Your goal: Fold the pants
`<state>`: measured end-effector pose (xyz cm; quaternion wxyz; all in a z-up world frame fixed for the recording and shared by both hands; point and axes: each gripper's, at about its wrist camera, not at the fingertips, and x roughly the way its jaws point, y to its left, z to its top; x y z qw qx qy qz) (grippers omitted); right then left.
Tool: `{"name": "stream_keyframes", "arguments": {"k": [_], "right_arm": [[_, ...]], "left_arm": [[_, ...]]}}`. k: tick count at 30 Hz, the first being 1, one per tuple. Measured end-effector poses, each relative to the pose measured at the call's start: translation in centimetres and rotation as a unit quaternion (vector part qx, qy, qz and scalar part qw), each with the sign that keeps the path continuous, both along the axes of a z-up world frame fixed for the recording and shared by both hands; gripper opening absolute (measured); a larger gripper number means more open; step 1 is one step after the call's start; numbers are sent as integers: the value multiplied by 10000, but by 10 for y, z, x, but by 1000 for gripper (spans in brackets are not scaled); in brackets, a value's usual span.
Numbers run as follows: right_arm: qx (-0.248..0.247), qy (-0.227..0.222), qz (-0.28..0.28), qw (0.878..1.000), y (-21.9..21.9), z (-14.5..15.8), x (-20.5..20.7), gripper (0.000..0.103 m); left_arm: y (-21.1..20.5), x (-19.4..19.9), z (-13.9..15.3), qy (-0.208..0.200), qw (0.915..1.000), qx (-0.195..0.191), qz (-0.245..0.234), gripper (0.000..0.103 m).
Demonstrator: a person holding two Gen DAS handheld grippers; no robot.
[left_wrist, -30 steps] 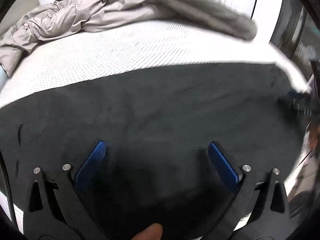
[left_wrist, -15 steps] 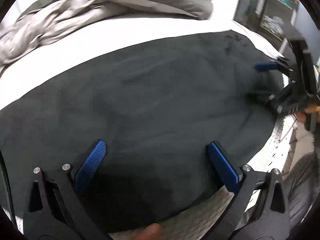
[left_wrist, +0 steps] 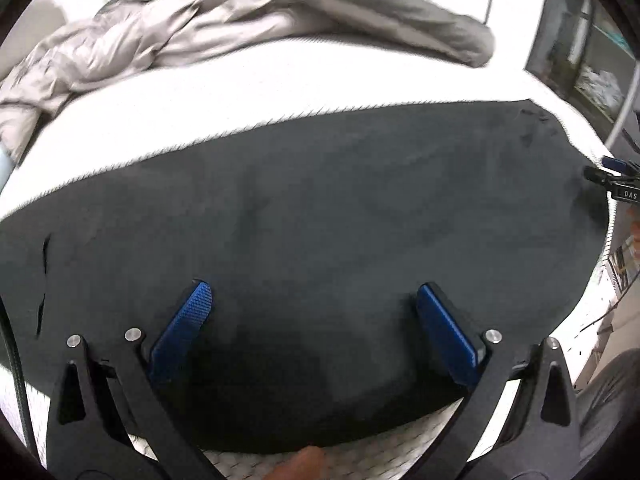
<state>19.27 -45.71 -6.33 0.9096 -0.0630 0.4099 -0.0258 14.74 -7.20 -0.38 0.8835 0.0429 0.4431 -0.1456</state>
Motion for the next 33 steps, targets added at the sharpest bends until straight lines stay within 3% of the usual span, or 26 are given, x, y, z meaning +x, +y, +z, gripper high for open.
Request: {"name": "stream_keyframes", "arguments": {"k": [3, 6, 7, 9, 11, 13, 15, 18, 21, 23, 25, 27, 29, 31, 33], "right_arm": [[262, -101, 618, 9977, 41, 1, 10, 103], [477, 200, 1021, 9934, 75, -15, 22, 102], [298, 414, 1073, 9929, 86, -27, 29, 102], [-455, 405, 899, 9941, 83, -41, 41, 102], [-760, 274, 554, 9952, 55, -47, 54, 102], [-552, 278, 189, 9979, 28, -43, 52, 102], [-54, 276, 198, 9994, 10, -41, 46, 101], [-120, 254, 362, 9989, 22, -33, 30, 102], [387, 149, 1076, 9933, 58, -20, 11, 102], [523, 116, 1530, 9868, 89, -13, -5, 102], [603, 248, 1879, 9800, 110, -19, -3, 102], [659, 613, 2125, 9730, 126, -30, -2, 102], [279, 658, 2169, 9736, 128, -38, -8, 102], [187, 663, 2129, 9746, 112, -38, -16, 102], [50, 655, 1735, 9826, 74, -36, -17, 102]], "left_arm": [[-28, 21, -5, 104, 9999, 119, -33, 102], [-46, 43, -19, 368, 9984, 380, 198, 103], [-45, 49, -22, 450, 9981, 315, 284, 103], [-35, 52, -20, 478, 9976, 219, 445, 103], [-27, 48, -18, 364, 9969, 411, 571, 103], [-17, 41, -19, 289, 9968, 409, 629, 103], [-11, 31, -15, 232, 9974, 305, 610, 102], [-24, 15, -3, 135, 9996, 39, 243, 102], [-56, 0, 9, 10, 9994, -153, -296, 102], [-88, -5, 7, 84, 9961, -153, -862, 102], [-105, -6, -1, 197, 9934, 48, -1128, 102], [-109, -2, -10, 270, 9925, 238, -1170, 102], [-100, 2, -15, 345, 9936, 201, -1057, 103], [-85, 5, -17, 359, 9950, 125, -925, 103], [-69, 6, -16, 376, 9960, 73, -810, 103]]}}
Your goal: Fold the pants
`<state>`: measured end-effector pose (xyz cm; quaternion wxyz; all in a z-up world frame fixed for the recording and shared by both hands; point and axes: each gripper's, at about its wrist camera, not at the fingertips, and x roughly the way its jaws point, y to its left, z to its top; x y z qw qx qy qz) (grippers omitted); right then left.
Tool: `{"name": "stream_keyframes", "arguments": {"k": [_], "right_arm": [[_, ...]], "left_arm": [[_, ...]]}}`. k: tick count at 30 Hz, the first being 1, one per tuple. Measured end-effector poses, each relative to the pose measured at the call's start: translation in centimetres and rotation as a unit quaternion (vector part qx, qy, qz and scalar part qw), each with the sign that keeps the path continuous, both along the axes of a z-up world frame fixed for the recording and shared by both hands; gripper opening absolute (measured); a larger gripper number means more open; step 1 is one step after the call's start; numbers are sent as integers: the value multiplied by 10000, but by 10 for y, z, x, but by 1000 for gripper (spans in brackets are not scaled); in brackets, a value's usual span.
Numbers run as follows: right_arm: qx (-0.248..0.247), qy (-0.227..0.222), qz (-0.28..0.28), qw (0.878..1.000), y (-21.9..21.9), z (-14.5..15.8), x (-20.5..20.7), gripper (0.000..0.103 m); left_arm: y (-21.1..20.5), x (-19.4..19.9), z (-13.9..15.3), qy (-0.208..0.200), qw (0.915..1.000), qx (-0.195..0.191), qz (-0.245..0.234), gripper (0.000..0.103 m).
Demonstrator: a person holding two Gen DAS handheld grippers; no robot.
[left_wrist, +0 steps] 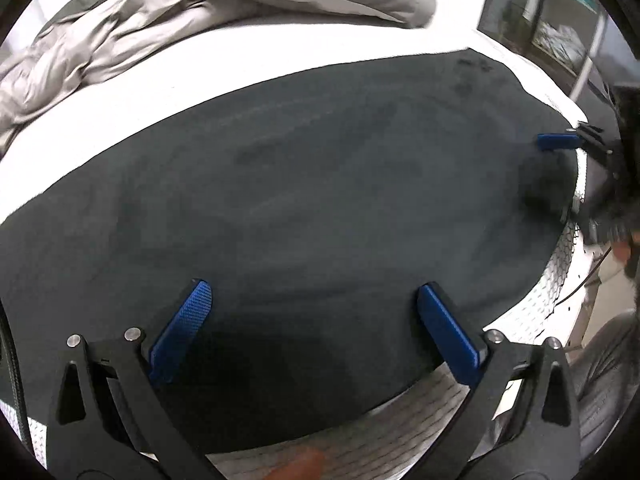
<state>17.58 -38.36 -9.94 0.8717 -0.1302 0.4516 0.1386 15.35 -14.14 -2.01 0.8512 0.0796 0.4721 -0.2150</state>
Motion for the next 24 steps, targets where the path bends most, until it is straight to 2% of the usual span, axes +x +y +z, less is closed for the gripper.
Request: {"name": "stream_keyframes", "arguments": {"k": [2, 4, 5, 6, 8, 10, 11, 13, 15, 18, 19, 21, 22, 24], "right_arm": [[-284, -111, -628, 9976, -46, -1, 4, 102], [-536, -228, -1410, 9883, -93, -6, 7, 102], [-485, -266, -1842, 9813, -119, -9, 9, 102], [-224, -274, -2290, 9728, -145, -11, 10, 102], [73, -234, -2608, 9651, -162, -9, 11, 102], [-27, -383, -2614, 9645, -160, 1, 7, 102], [-128, -632, -2619, 9629, -151, 13, 3, 102], [61, -958, -2454, 9647, -134, 29, -4, 102], [563, -847, -1973, 9751, -105, 35, 5, 102], [668, -531, -1263, 9883, -54, 28, 19, 102], [532, -401, -831, 9943, -27, 20, 26, 102], [280, -386, -380, 9981, 11, 12, 27, 102], [-28, -377, -182, 9991, 32, 5, 30, 102], [-366, -366, -100, 9986, 39, -6, 35, 102]], "left_arm": [[20, 6, 1, -9, 9998, -12, 175, 103], [40, 15, -1, 36, 9992, -64, 399, 103], [48, 19, -1, 63, 9986, -103, 522, 103], [56, 24, -2, 79, 9978, -135, 641, 103], [60, 30, 1, 47, 9966, -55, 822, 102], [60, 30, 10, -52, 9962, -161, 850, 102], [58, 31, 16, -147, 9967, -303, 742, 102], [49, 31, 28, -306, 9965, -534, 560, 102], [32, 43, 28, -194, 9970, -510, 543, 102], [2, 57, 20, -83, 9980, -395, 478, 102], [-10, 60, 17, -76, 9987, -334, 373, 102], [-37, 68, 7, 24, 9999, -57, 132, 102], [-49, 76, 2, 85, 9999, 114, 32, 102], [-59, 86, -10, 203, 9989, 426, 1, 103]]}}
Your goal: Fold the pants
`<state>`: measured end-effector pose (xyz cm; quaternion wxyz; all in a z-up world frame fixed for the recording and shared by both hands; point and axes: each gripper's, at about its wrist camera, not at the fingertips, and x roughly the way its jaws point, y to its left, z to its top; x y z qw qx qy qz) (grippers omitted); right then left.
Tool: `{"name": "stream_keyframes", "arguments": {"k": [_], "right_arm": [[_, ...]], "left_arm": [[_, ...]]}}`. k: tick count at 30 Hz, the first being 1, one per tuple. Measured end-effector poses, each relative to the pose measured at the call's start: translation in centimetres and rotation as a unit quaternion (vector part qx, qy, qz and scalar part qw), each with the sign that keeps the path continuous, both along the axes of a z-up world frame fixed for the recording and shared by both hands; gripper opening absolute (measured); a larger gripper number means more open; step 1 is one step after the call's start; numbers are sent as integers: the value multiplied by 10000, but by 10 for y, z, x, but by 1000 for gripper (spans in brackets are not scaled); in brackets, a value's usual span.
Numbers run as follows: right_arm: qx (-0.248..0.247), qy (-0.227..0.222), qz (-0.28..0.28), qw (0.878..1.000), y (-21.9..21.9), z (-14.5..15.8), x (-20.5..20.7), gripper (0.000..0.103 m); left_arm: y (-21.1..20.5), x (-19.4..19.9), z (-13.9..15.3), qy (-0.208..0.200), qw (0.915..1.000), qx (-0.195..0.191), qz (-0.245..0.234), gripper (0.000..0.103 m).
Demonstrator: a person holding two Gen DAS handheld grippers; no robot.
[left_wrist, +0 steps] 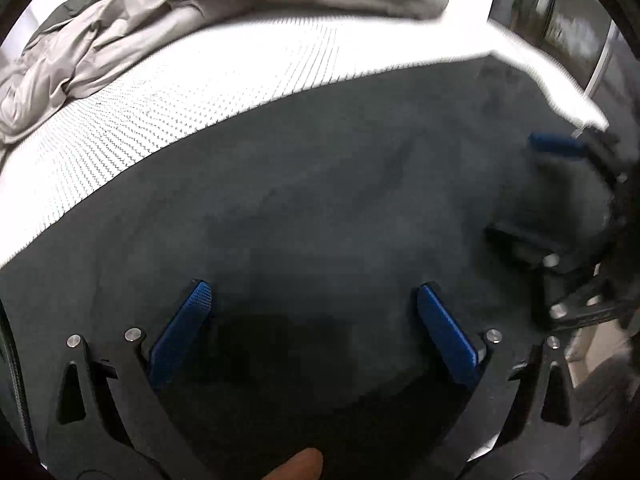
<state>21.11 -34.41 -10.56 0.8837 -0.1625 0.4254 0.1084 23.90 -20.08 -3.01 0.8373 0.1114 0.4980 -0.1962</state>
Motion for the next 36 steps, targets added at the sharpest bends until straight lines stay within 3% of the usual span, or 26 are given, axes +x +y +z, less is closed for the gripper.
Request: {"name": "stream_keyframes", "arguments": {"k": [3, 5, 7, 8, 10, 13, 18, 20, 24, 26, 28, 31, 32, 33, 35, 36], "right_arm": [[-16, -16, -432, 9991, -36, -6, 13, 102], [-319, -189, -1267, 9912, -80, -7, 24, 103], [-535, -314, -2109, 9755, -131, -11, 29, 103], [-536, -306, -2312, 9709, -145, -13, 30, 102], [-162, -176, -2352, 9717, -164, -13, 27, 103], [-53, -280, -2271, 9734, -162, 6, 11, 103], [537, -258, -1349, 9891, -95, 33, 10, 103], [499, 24, -884, 9948, -57, 28, 29, 103], [6, 494, -336, 9982, -17, -3, 58, 103], [-208, 391, -420, 9981, -28, -10, 65, 103], [-320, 228, -765, 9963, -59, -10, 66, 103], [-1215, -99, -1949, 9732, -123, -15, 76, 103], [-1236, -123, -2438, 9618, -154, -17, 77, 103], [-1037, -106, -2696, 9573, -174, -18, 77, 103], [-87, -8, -2863, 9581, -206, -19, 72, 103], [17, -35, -2869, 9580, -209, -19, 70, 103]], "left_arm": [[25, 18, -2, 169, 9988, -129, 434, 103], [57, 29, 0, 176, 9951, -115, 966, 103], [86, 35, 0, 77, 9889, -15, 1481, 102], [98, 37, -1, 46, 9855, 4, 1698, 102], [109, 40, -3, 113, 9817, -133, 1898, 102], [105, 37, 6, 50, 9812, -265, 1911, 102], [46, 33, 40, -258, 9890, -624, 1318, 102], [20, 38, 42, -303, 9922, -576, 1059, 102], [-13, 59, 14, -174, 9959, -35, 891, 102], [-5, 66, -10, -75, 9915, 270, 1275, 103], [21, 73, -16, 81, 9864, -232, 1625, 103], [50, 74, -13, -101, 9800, -234, 1972, 103], [58, 74, -14, -88, 9795, -356, 1981, 103], [64, 74, -15, -81, 9783, -387, 2033, 103], [69, 77, -15, -18, 9756, -445, 2149, 102], [70, 75, -12, -39, 9749, -574, 2149, 102]]}}
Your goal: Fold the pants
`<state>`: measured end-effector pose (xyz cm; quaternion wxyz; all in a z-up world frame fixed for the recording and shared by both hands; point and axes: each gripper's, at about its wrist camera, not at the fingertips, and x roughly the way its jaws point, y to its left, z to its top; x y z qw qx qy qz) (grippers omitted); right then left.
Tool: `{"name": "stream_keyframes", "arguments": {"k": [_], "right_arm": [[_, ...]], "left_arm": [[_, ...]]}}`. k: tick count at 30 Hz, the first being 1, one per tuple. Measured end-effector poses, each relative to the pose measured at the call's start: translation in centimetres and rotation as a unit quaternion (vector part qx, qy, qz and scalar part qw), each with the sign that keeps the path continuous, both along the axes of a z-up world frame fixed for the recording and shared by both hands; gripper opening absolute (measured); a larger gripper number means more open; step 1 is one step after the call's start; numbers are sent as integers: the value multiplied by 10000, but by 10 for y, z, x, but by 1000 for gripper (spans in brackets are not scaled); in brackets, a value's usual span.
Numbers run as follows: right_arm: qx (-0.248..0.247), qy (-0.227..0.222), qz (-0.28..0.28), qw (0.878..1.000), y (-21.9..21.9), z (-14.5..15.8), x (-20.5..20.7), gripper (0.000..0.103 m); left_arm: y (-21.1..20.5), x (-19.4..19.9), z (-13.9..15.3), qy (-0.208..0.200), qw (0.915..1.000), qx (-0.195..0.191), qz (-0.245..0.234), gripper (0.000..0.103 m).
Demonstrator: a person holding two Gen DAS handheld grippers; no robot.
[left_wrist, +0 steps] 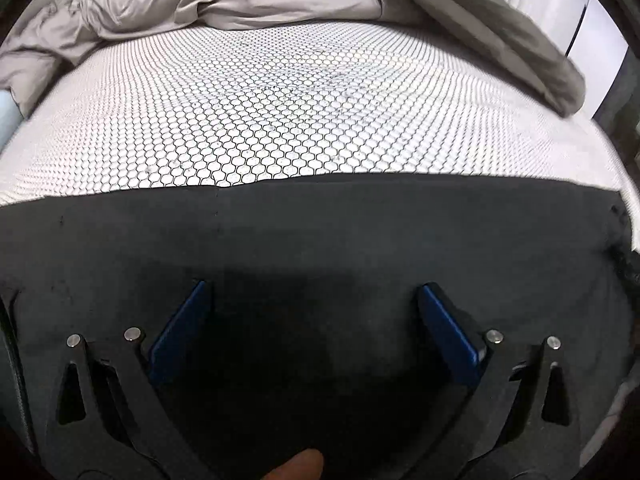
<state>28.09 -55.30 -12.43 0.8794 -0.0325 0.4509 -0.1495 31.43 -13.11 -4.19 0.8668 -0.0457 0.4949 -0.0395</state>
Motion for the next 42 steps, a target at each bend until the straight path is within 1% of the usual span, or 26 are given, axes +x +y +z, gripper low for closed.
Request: {"name": "stream_keyframes", "arguments": {"k": [3, 5, 7, 8, 9, 11, 13, 14, 17, 19, 20, 22, 23, 24, 26, 27, 30, 31, 32, 33, 35, 36, 37, 39, 41, 42], "right_arm": [[-234, -223, 67, 9995, 5, 15, -10, 103], [-33, -461, 269, 9986, 30, 30, -16, 103], [453, -406, 827, 9947, 59, 35, -11, 103], [569, -406, 1099, 9915, 71, 36, -2, 103], [630, -427, 1356, 9878, 84, 36, 5, 103], [436, -255, 1794, 9825, 124, 29, 17, 103], [118, -142, 2188, 9756, 151, 15, 35, 103], [85, -18, 2338, 9722, 162, 9, 32, 103], [305, 193, 2294, 9727, 145, 0, 48, 102], [169, 136, 1803, 9834, 121, -1, 51, 102], [-43, 66, 1239, 9923, 94, -2, 53, 102], [-120, 26, 479, 9988, 60, -2, 58, 102], [86, -42, 135, 9999, 41, -1, 57, 102], [324, -129, 99, 9993, 33, 2, 54, 102], [349, -220, 326, 9986, 38, 9, 49, 102], [518, -221, 673, 9961, 49, 12, 47, 102], [1020, -180, 1539, 9826, 82, 18, 41, 102], [1049, -79, 2084, 9724, 106, 18, 34, 102], [935, -6, 2425, 9656, 122, 16, 27, 102], [606, 95, 2813, 9576, 142, 11, 17, 101], [-1, 268, 3090, 9507, 161, 1, 11, 101], [-200, 285, 3103, 9500, 160, -5, 9, 101], [-133, 279, 3048, 9519, 148, -4, 2, 101], [23, 307, 2762, 9606, 127, -5, 18, 102], [48, 282, 2443, 9693, 96, -3, 14, 102], [261, 303, 2379, 9705, 81, -2, 11, 102]], "left_arm": [[-6, -5, 12, -168, 9984, -516, -171, 102], [-19, 4, 16, -22, 9979, -611, -222, 102], [-33, 17, 17, -30, 9989, -386, -256, 102], [-51, 25, 15, 10, 9994, -163, -312, 102], [-57, 37, 11, 85, 9991, -109, -401, 102], [-72, 49, 0, 243, 9980, -100, -581, 102], [-76, 50, -8, 140, 9979, 163, -605, 103], [-77, 50, -9, 80, 9975, 196, -669, 103], [-60, 53, -11, 49, 9973, 187, -707, 103], [-36, 50, -10, 29, 9990, 213, -392, 102], [-12, 50, -10, 34, 9997, 137, -174, 102], [11, 47, -8, -19, 9993, -360, 24, 101], [14, 44, -6, -63, 9988, -476, 27, 101], [12, 43, -5, -43, 9992, -401, 18, 102], [5, 35, -1, -32, 10000, -35, 9, 102], [3, 29, 1, -41, 10000, 9, -9, 102], [12, 13, 6, -106, 9995, -236, -196, 102], [15, 11, 4, -135, 9993, -240, -267, 102], [13, 11, -1, -64, 9991, -135, -393, 102], [15, 9, -6, 46, 9986, 115, -519, 102], [25, 4, -7, 76, 9974, 355, -623, 102], [34, 0, -6, 49, 9976, 402, -570, 102], [47, -4, -7, 7, 9977, 531, -424, 103], [82, -12, -9, -67, 9965, 831, -53, 103], [114, -22, -4, -101, 9977, 656, 160, 103], [128, -28, -1, -91, 9959, 829, 347, 103]]}}
